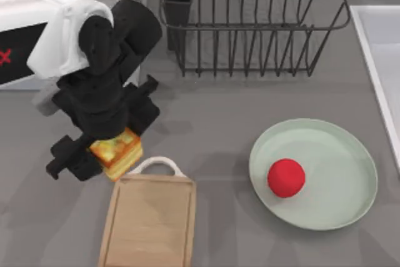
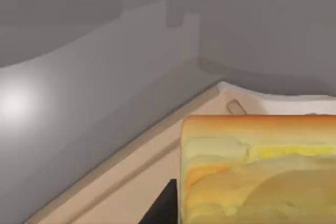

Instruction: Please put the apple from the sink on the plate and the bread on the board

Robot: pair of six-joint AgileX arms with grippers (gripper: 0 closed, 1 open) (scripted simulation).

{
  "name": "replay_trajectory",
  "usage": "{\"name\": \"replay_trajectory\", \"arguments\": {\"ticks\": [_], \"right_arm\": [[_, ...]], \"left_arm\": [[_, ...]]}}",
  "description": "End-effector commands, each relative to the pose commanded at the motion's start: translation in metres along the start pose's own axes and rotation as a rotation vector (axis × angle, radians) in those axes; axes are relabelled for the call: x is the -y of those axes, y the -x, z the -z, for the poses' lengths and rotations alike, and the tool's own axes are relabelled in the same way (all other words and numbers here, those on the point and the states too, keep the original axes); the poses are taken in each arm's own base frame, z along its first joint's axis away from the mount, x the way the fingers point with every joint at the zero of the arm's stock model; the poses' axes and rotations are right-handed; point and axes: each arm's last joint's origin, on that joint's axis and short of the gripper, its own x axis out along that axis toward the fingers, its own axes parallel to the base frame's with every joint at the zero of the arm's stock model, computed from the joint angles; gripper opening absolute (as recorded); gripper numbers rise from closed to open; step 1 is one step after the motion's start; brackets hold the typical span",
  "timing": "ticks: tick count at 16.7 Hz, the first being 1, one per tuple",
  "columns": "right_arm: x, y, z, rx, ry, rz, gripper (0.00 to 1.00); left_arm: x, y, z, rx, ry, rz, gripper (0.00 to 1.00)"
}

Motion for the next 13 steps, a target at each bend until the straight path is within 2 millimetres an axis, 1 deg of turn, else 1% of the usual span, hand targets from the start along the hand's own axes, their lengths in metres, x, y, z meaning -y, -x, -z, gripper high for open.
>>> {"name": "replay_trajectory", "arguments": {"ticks": [4, 7, 10, 13], "right_arm": [[0.0, 0.0, 0.0, 0.0, 0.0, 0.0, 1.0], [0.0, 0.0, 0.0, 0.0, 0.0, 0.0, 1.0], [0.0, 0.0, 0.0, 0.0, 0.0, 0.0, 1.0], [0.0, 0.0, 0.0, 0.0, 0.0, 0.0, 1.0]], "left_arm": [[0.004, -0.004, 0.026, -0.028, 0.376, -0.024, 0.0], [0.004, -0.007, 0.041, -0.044, 0.57, -0.052, 0.0], [0.002, -0.009, 0.049, -0.055, 0.689, -0.075, 0.0], [0.001, -0.009, 0.052, -0.059, 0.727, -0.083, 0.0]]}}
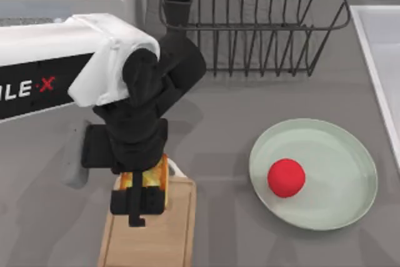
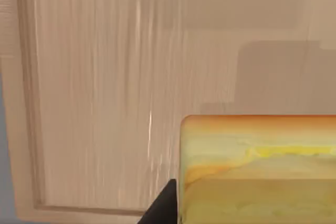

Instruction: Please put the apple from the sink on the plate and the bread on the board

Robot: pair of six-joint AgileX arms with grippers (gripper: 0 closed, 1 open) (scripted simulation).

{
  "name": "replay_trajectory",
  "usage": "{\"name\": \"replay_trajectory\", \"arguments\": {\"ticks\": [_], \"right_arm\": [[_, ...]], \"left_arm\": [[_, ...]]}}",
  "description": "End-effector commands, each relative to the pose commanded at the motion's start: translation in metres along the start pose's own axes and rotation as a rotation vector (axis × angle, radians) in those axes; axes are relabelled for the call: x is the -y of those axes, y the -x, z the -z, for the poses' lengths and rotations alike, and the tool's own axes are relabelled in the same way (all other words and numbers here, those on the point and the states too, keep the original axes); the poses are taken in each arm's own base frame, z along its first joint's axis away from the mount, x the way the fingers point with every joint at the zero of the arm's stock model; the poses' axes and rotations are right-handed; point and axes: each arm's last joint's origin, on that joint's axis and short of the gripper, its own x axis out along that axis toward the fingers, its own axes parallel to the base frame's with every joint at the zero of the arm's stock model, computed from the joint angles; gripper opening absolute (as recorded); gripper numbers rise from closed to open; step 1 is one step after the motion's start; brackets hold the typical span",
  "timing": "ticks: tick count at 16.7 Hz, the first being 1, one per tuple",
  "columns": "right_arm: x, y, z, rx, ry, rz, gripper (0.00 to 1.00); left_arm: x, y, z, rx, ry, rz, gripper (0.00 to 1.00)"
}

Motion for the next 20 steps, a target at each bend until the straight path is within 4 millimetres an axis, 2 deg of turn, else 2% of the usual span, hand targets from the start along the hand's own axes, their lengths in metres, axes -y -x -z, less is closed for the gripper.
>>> {"name": "replay_trajectory", "arguments": {"ticks": [7, 20], "right_arm": [[0.0, 0.0, 0.0, 0.0, 0.0, 0.0, 1.0], [0.0, 0.0, 0.0, 0.0, 0.0, 0.0, 1.0]], "left_arm": [[0.002, -0.002, -0.001, -0.003, 0.002, 0.005, 0.0], [0.0, -0.044, 0.001, -0.002, 0.0, 0.003, 0.0]]}}
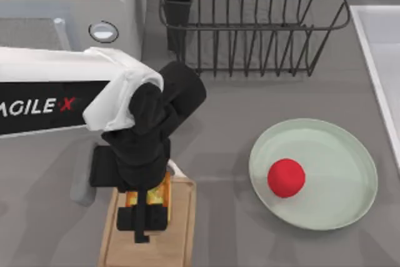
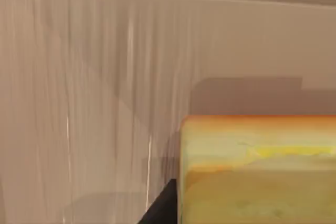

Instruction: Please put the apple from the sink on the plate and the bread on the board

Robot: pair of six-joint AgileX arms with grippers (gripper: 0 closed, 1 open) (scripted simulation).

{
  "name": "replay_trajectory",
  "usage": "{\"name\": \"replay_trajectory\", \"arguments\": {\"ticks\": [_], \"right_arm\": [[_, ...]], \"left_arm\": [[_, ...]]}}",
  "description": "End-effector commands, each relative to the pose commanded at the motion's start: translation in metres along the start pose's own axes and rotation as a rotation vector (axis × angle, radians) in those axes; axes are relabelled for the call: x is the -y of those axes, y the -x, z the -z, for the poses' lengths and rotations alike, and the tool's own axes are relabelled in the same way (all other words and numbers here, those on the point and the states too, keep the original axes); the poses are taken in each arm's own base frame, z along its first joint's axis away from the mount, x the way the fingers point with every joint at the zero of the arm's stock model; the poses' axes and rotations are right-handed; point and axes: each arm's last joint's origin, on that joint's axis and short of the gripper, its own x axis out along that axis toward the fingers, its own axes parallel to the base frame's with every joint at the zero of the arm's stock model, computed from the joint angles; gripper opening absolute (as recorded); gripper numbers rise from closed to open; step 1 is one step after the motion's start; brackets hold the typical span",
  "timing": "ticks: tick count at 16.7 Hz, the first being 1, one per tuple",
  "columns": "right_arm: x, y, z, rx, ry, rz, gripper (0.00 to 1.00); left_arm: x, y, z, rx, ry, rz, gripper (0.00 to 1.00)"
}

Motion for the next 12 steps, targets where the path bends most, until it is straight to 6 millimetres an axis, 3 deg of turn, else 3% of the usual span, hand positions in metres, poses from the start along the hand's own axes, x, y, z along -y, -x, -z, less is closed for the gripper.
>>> {"name": "replay_trajectory", "arguments": {"ticks": [4, 12], "right_arm": [[0.0, 0.0, 0.0, 0.0, 0.0, 0.0, 1.0], [0.0, 0.0, 0.0, 0.0, 0.0, 0.0, 1.0]], "left_arm": [[-0.0002, -0.0011, -0.0001, 0.002, 0.0, -0.003, 0.0], [-0.0002, -0.0011, -0.0001, 0.002, 0.0, -0.003, 0.6]]}}
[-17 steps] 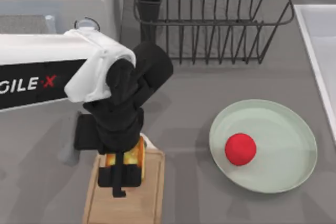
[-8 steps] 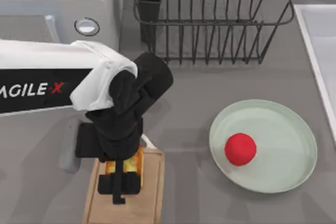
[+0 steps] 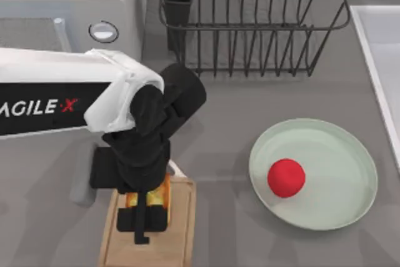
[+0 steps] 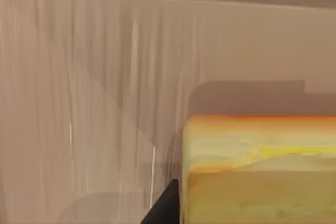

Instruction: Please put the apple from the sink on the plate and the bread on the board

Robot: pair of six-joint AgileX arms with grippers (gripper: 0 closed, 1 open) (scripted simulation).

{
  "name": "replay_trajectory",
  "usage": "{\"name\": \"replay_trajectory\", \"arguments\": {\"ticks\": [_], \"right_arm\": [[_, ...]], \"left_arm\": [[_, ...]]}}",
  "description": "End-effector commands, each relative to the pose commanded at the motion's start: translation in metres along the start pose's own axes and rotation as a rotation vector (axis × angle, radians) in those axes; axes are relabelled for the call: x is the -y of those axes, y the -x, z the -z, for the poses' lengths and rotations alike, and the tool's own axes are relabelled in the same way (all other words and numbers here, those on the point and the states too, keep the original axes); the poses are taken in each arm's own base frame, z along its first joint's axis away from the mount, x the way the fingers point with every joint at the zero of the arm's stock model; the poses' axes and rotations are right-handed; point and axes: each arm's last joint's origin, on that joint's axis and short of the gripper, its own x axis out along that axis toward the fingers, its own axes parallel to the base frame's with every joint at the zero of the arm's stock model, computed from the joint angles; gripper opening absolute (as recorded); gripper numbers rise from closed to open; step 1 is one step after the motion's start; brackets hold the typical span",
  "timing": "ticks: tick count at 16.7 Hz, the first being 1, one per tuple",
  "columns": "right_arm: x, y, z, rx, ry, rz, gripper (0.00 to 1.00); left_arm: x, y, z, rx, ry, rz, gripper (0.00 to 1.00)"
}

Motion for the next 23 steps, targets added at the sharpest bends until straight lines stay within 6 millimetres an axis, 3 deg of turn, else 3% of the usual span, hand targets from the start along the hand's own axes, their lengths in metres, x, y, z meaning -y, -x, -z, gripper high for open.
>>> {"name": "replay_trajectory", "arguments": {"ticks": [5, 6, 17, 20, 23], "right_arm": [[0.0, 0.0, 0.0, 0.0, 0.0, 0.0, 1.0], [0.0, 0.0, 0.0, 0.0, 0.0, 0.0, 1.0], [0.0, 0.0, 0.0, 0.0, 0.0, 0.0, 1.0], [0.0, 0.0, 0.0, 0.0, 0.0, 0.0, 1.0], [0.0, 0.0, 0.0, 0.0, 0.0, 0.0, 1.0]], "left_arm": [[0.0, 0.0, 0.0, 0.0, 0.0, 0.0, 0.98], [0.0, 0.0, 0.0, 0.0, 0.0, 0.0, 1.0], [0.001, 0.006, -0.004, -0.02, -0.012, 0.028, 1.0], [-0.001, 0.025, -0.021, -0.078, -0.08, 0.125, 1.0], [-0.011, 0.046, -0.051, -0.126, -0.212, 0.272, 1.0]]}}
